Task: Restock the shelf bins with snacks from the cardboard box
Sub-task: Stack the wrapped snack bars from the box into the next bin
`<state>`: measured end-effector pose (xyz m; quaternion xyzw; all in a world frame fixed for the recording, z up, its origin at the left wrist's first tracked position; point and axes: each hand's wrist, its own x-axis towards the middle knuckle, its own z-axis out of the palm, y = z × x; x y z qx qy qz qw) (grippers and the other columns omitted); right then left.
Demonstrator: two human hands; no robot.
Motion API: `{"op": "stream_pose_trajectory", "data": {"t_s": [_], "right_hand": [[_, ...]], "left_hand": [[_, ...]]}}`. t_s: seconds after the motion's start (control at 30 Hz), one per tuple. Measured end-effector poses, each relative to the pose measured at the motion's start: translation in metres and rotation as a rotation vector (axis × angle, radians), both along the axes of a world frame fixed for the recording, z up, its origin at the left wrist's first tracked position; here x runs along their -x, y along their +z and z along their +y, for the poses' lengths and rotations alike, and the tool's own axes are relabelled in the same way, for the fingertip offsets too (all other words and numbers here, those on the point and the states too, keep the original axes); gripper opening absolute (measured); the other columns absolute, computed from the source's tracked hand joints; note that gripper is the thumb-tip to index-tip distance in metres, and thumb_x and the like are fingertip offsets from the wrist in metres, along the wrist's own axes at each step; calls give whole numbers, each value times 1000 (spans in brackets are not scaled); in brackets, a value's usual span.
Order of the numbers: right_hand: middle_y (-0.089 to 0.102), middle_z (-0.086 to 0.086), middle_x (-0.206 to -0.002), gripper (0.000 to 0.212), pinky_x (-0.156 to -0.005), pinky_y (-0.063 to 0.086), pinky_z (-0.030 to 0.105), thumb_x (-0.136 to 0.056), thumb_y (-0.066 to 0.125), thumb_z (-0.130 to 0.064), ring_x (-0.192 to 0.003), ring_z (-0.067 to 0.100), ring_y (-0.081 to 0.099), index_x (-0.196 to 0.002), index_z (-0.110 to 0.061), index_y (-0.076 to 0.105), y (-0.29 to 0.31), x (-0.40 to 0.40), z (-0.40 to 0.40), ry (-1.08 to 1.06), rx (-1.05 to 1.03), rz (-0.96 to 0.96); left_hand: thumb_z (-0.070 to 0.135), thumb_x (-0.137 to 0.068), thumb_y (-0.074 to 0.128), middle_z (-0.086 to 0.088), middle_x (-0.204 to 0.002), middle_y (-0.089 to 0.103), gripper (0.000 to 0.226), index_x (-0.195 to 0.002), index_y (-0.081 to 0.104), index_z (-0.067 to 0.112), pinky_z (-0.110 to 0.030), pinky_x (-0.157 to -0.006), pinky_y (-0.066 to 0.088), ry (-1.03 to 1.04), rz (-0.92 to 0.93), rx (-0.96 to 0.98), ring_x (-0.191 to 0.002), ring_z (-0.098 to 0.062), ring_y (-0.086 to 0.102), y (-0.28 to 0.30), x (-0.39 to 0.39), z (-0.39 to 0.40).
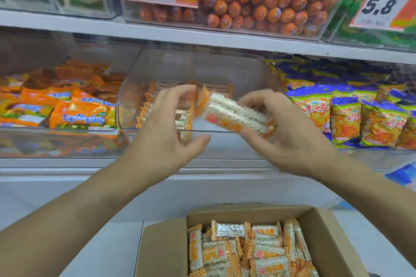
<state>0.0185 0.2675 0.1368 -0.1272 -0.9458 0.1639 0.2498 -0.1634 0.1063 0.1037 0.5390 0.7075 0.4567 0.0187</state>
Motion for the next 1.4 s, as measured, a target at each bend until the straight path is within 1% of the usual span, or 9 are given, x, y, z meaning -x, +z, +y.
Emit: {"op": "stream_pose_trajectory", "data": {"t_s": [0.13, 0.3, 0.7, 0.87, 1.03, 1.13, 1.2, 1.27, 1.4], "right_hand": [[59, -5, -117, 51, -97, 45, 37, -86, 72, -18, -114, 23, 53, -130, -18, 48, -3, 63, 50, -257, 24, -226], [62, 13, -128, 47, -96, 49, 34, -84, 68, -13, -116, 32, 60, -129, -9, 55, -47, 139, 92, -354, 65, -536], [35, 12, -137, 52, -105, 43, 43, -83, 65, -21, -129, 35, 35, -133, -28, 55, -83, 186, 107, -508, -68, -485], [46, 15, -132, 51, -100, 48, 42, -81, 64, -11, -121, 35, 49, -131, -17, 57, -54, 164, 95, -430, -24, -311], [62, 6, -96, 21, -76, 43, 18, -81, 61, -5, -82, 14, 58, -99, -12, 67, -12, 78, 33, -184, -62, 239], [59, 2, -84, 13, -66, 42, 17, -84, 60, 2, -70, 8, 54, -90, -9, 63, -33, -4, -12, -160, 50, 322], [59, 0, -79, 16, -63, 42, 18, -87, 61, 1, -68, 10, 57, -90, -15, 62, -71, -57, -27, -188, 193, 124], [61, -7, -78, 14, -64, 44, 16, -91, 64, -8, -71, 9, 61, -95, -22, 63, -119, -100, -29, -244, 354, -274], [64, -6, -113, 27, -89, 52, 32, -95, 64, -34, -97, 14, 63, -120, -25, 60, -210, -142, -36, -208, 591, -1056]], "left_hand": [[26, -77, 81, 8, -112, 53, 50, -122, 59, 20, -22, -94, 38, 65, 235, 105, -107, -13, 52, -20, 32, 7], [16, -79, 74, 5, -89, 51, 19, -93, 61, 21, -40, -78, 41, 38, 405, 116, -92, -25, 52, -35, 33, 17], [15, -79, 72, 5, -88, 43, 22, -95, 57, 19, -38, -74, 39, 64, 439, 53, -86, -23, 45, -49, 39, 20], [15, -81, 67, -2, -93, 48, 19, -96, 56, 15, -36, -74, 33, 131, 543, 57, -87, -27, 45, -50, 30, 23], [10, -84, 59, -5, -93, 55, 14, -98, 59, 9, -41, -72, 43, -32, 457, -116, -84, -27, 54, -39, -2, 31], [18, -89, 52, -1, -98, 60, 15, -103, 55, 16, -41, -73, 49, -223, 299, 209, -90, -26, 61, -60, -49, 37], [21, -91, 52, -6, -109, 60, 22, -111, 53, 15, -41, -81, 47, -317, 381, 537, -102, -31, 59, -94, -86, 36], [20, -93, 52, -12, -116, 59, 28, -119, 53, 10, -41, -83, 45, -444, 474, 809, -108, -33, 58, -136, -117, 29], [14, -95, 50, -12, -130, 53, 40, -135, 45, 10, -42, -88, 50, -477, 251, 1216, -116, -32, 55, -225, -151, -1]]}}
